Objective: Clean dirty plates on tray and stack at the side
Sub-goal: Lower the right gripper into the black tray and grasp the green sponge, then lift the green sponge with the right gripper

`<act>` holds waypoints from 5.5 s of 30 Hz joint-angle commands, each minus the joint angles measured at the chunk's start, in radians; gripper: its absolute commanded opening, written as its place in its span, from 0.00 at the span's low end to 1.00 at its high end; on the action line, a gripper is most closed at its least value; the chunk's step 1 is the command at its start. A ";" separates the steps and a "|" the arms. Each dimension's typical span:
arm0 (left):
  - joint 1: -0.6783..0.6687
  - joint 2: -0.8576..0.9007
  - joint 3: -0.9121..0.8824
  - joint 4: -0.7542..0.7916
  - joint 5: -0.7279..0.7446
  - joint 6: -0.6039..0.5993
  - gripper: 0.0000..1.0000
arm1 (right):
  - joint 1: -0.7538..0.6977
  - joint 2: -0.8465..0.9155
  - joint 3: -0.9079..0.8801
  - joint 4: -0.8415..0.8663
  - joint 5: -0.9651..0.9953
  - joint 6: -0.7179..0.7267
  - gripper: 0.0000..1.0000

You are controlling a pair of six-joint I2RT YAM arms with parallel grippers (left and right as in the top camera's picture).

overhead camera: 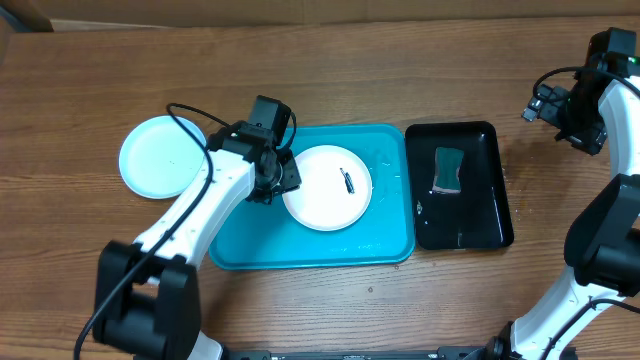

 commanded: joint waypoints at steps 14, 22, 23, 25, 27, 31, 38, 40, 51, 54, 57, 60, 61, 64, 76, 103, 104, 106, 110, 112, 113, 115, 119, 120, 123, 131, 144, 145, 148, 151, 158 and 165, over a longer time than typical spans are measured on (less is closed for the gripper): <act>-0.008 0.140 -0.010 0.030 0.006 0.058 0.27 | 0.000 -0.021 0.013 0.005 0.000 0.004 1.00; -0.008 0.142 -0.010 0.062 0.012 0.068 0.25 | 0.000 -0.021 0.013 0.005 0.000 0.004 1.00; -0.008 0.142 -0.010 0.066 0.013 0.070 0.24 | 0.000 -0.021 0.013 0.005 0.000 0.004 1.00; -0.008 0.142 -0.010 0.070 0.013 0.069 0.22 | 0.000 -0.021 0.013 0.005 0.000 0.004 1.00; -0.008 0.144 -0.010 0.072 0.013 0.069 0.19 | 0.000 -0.021 0.013 0.005 0.000 0.004 1.00; -0.008 0.147 -0.010 0.071 0.013 0.069 0.17 | 0.000 -0.021 0.013 0.010 0.000 0.004 1.00; -0.008 0.160 -0.010 0.067 0.013 0.081 0.18 | 0.000 -0.021 0.013 0.098 -0.033 0.005 1.00; -0.008 0.166 -0.010 0.067 0.013 0.081 0.18 | 0.000 -0.021 0.013 0.126 -0.125 0.005 1.00; -0.008 0.167 -0.010 0.073 0.020 0.081 0.16 | 0.011 -0.021 0.013 -0.089 -0.478 -0.157 1.00; -0.008 0.167 -0.010 0.075 0.020 0.081 0.16 | 0.029 -0.021 0.013 -0.175 -0.484 -0.159 0.94; -0.008 0.167 -0.010 0.078 0.020 0.081 0.16 | 0.077 -0.021 0.013 -0.239 -0.478 -0.187 0.87; -0.008 0.167 -0.010 0.081 0.021 0.081 0.16 | 0.141 -0.021 0.006 -0.267 -0.393 -0.188 0.83; -0.008 0.167 -0.010 0.081 0.021 0.081 0.16 | 0.170 -0.021 0.000 -0.269 -0.351 -0.182 0.82; -0.008 0.167 -0.010 0.078 0.020 0.081 0.16 | 0.250 -0.021 -0.032 -0.253 -0.233 -0.169 0.82; -0.008 0.167 -0.010 0.076 0.021 0.088 0.17 | 0.439 -0.021 -0.319 0.105 -0.040 -0.075 0.69; -0.008 0.167 -0.010 0.076 0.021 0.088 0.24 | 0.436 -0.021 -0.335 0.222 0.042 0.008 0.10; -0.008 0.167 -0.010 0.077 0.021 0.088 0.24 | 0.436 -0.022 -0.327 0.219 0.042 0.007 0.13; -0.008 0.167 -0.010 0.076 0.020 0.088 0.24 | 0.436 -0.022 -0.300 0.195 0.042 -0.001 0.54; -0.008 0.167 -0.010 0.076 0.020 0.088 0.24 | 0.436 -0.023 -0.257 0.108 0.042 -0.004 0.78; -0.008 0.167 -0.010 0.076 0.020 0.088 0.24 | 0.436 -0.023 -0.256 0.073 0.042 -0.003 0.73; -0.008 0.167 -0.010 0.076 0.021 0.088 0.24 | 0.436 -0.023 -0.258 0.056 0.042 0.002 0.70; -0.008 0.167 -0.010 0.076 0.021 0.088 0.24 | 0.436 -0.023 -0.264 0.045 0.042 0.005 0.61; -0.008 0.167 -0.010 0.076 0.021 0.088 0.24 | 0.436 -0.023 -0.275 0.049 0.042 0.034 0.56; -0.008 0.167 -0.010 0.076 0.021 0.088 0.24 | 0.436 -0.023 -0.275 0.050 0.039 0.043 0.55; -0.008 0.167 -0.010 0.075 0.021 0.088 0.24 | 0.437 -0.023 -0.275 0.063 0.016 0.060 0.55; -0.008 0.167 -0.010 0.075 0.021 0.088 0.24 | 0.437 -0.023 -0.281 0.082 -0.032 0.060 0.55; -0.008 0.167 -0.010 0.075 0.021 0.088 0.24 | 0.436 -0.025 -0.331 0.170 -0.022 0.056 0.25; -0.008 0.167 -0.010 0.075 0.021 0.088 0.24 | 0.436 -0.026 -0.323 0.164 -0.021 0.056 0.19; -0.008 0.167 -0.010 0.075 0.021 0.088 0.24 | 0.436 -0.032 -0.292 0.136 -0.018 0.052 0.04; -0.008 0.167 -0.010 0.076 0.021 0.088 0.24 | 0.436 -0.051 -0.272 0.114 -0.018 0.049 0.04; -0.008 0.167 -0.010 0.076 0.021 0.087 0.16 | 0.436 -0.075 -0.272 0.102 -0.018 0.003 0.04; -0.008 0.167 -0.010 0.071 0.020 0.055 0.04 | 0.436 -0.080 -0.258 0.090 -0.018 -0.002 0.04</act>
